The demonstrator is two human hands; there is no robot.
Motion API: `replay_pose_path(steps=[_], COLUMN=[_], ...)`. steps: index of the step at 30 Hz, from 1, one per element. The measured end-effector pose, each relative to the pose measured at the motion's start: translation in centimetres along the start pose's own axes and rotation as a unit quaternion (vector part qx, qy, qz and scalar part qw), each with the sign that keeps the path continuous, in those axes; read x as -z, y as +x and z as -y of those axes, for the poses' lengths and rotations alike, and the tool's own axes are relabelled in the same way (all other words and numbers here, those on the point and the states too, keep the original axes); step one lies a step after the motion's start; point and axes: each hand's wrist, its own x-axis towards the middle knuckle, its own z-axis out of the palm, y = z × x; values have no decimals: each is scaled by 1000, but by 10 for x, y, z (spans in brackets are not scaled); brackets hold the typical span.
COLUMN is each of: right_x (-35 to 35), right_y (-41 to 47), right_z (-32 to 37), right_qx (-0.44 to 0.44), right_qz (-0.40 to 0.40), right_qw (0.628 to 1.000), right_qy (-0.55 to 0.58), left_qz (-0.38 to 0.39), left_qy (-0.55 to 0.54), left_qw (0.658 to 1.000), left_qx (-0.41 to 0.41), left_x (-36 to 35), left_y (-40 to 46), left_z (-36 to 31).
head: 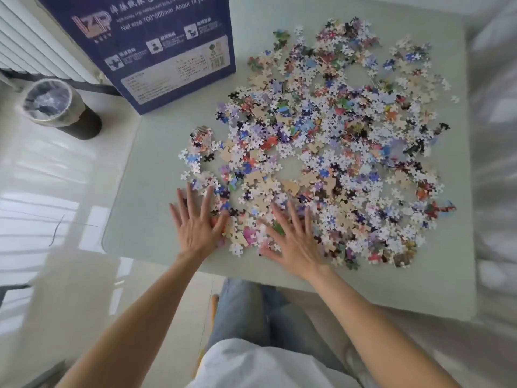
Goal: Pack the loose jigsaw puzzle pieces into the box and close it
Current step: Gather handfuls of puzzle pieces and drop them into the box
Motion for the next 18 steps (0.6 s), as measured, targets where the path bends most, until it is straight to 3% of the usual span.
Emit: replay_pose_path(steps=[4,7,11,14,16,18], right_x=[20,39,66,79,84,88], right_y=[43,67,68,71,86,106], right_z=[-27,-54,-72,-78,-75,-66], right_qx=[-79,-130,-213,-215,-210,-216], right_qz=[-28,-42,-141,-103,-49,-22], right_qw=[996,990,952,955,965,967], right_qy=[3,27,169,179,148,136], left_qz=[13,38,57,-7,-33,1], left_qy=[30,12,-59,-196,-199,-168], left_qw=[996,996,992,978,979,986], left_qx=[-78,-83,-101,-67,-40,-14], left_x=[0,-1,12,36,45,49], left_y=[23,51,75,74,72,75], left_z=[-41,-83,-111,-103,-88,-78])
